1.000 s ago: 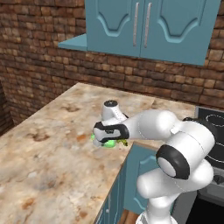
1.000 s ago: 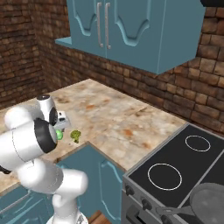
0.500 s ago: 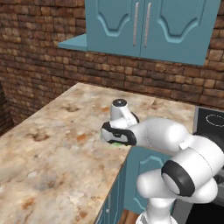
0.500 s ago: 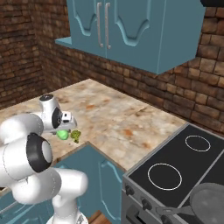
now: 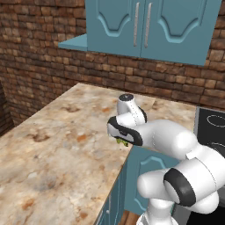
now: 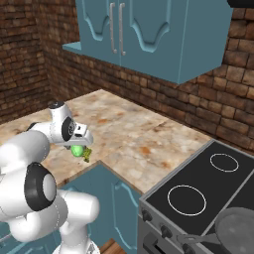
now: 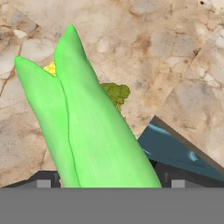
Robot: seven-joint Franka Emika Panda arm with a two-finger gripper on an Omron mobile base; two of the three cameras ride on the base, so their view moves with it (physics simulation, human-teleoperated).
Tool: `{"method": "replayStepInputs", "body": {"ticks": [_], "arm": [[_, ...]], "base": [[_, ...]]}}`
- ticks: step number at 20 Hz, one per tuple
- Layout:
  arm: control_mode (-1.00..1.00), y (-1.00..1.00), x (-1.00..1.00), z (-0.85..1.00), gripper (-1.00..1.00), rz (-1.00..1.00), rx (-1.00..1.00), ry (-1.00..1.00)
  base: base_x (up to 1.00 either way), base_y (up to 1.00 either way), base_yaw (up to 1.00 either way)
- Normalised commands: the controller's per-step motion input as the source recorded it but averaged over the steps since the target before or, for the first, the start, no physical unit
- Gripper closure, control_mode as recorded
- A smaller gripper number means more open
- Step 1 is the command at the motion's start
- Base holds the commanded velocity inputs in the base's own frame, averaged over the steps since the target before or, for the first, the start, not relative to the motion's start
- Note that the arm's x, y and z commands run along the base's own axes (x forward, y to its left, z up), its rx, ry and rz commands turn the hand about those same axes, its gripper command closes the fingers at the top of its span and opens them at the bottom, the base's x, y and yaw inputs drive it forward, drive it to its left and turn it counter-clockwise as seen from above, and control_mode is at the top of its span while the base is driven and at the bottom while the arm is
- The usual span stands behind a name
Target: Put the corn and broccoli in the pan. Then turn on the front center burner and set the heat to medium.
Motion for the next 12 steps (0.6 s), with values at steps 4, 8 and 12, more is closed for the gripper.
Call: {"method": "replayStepInputs", "body": {"ticks": [4, 8, 12], "arm": [[-1.0, -0.51, -0.17, 0.44, 1.0, 0.0, 0.04, 0.0], [-1.0, -0.42, -0.15, 0.31, 1.0, 0.0, 0.0, 0.05], [-1.0, -0.46, -0.14, 0.04, 1.0, -0.05, 0.0, 0.08]], "base": [[0.0, 0.0, 0.0], [0.0, 0.0, 0.0], [0.0, 0.0, 0.0]]}}
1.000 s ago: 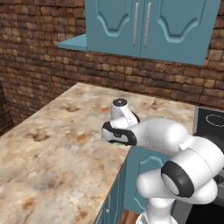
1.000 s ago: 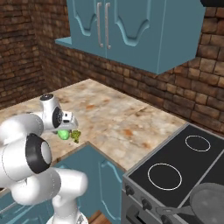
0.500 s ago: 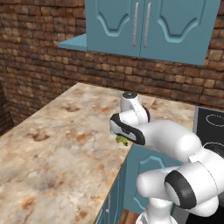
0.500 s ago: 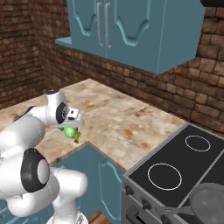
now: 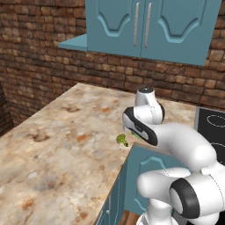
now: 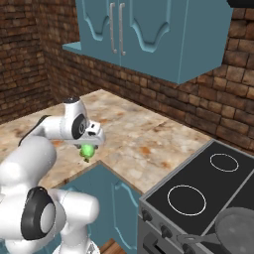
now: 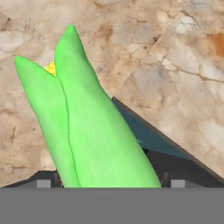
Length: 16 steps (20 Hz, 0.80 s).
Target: Put the corn and broccoli in the pan. Then turn on the front center burner and set the heat to medium.
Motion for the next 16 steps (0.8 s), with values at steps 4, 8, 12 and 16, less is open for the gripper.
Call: {"method": "replayStepInputs", "body": {"ticks": [4, 8, 12, 16], "arm": [[-1.0, -0.74, -0.02, 0.0, 1.0, -0.2, 0.0, 0.11], [-1.0, -0.93, 0.0, 0.07, 1.0, -0.3, 0.0, 0.07], [-1.0, -1.0, -0.15, 0.01, 1.0, -0.38, 0.0, 0.03], [-1.0, -1.0, -0.37, 0.0, 1.0, -0.36, 0.0, 0.0]], "base": [[0.0, 0.0, 0.0], [0.0, 0.0, 0.0], [0.0, 0.0, 0.0], [0.0, 0.0, 0.0]]}}
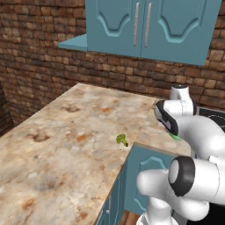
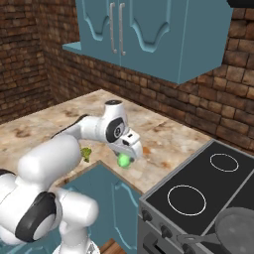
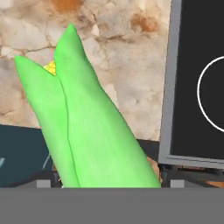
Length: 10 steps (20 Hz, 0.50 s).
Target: Put the corn and broccoli in the pan. Then turn on the front center burner and set the heat to medium.
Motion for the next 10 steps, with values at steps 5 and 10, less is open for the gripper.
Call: {"method": "replayStepInputs", "body": {"ticks": [5, 10], "arm": [[-1.0, -1.0, -0.29, 0.0, 1.0, -0.39, 0.02, 0.0], [-1.0, -1.0, -0.16, 0.0, 1.0, -0.39, 0.07, 0.0]], "base": [[0.0, 0.0, 0.0], [0.0, 0.0, 0.0]]}}
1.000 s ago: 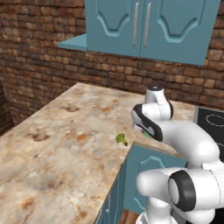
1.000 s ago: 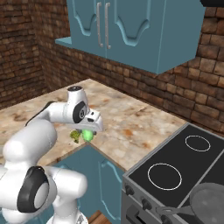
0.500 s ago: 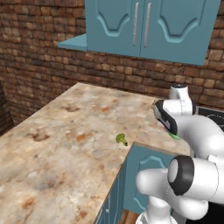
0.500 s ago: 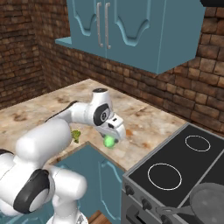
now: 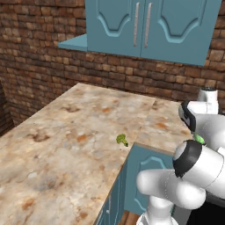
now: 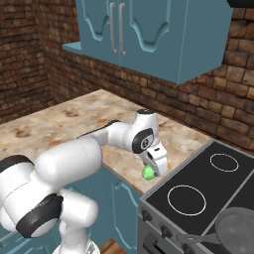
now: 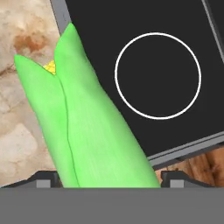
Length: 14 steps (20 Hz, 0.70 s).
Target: Put the corn and broccoli in the pan. Then turn on the front center burner and set the heat to medium.
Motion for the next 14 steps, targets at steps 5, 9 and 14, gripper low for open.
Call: {"method": "replayStepInputs", "body": {"ticks": [5, 9, 14], "arm": [[-1.0, -1.0, -0.28, 0.02, 1.0, -0.29, 0.12, -0.01], [-1.0, -1.0, -0.53, 0.05, 1.0, -0.16, 0.14, -0.01], [-1.0, -0.97, -0.5, 0.03, 1.0, -0.16, 0.13, 0.0]], "base": [[0.0, 0.0, 0.0], [0.0, 0.0, 0.0], [0.0, 0.0, 0.0]]}}
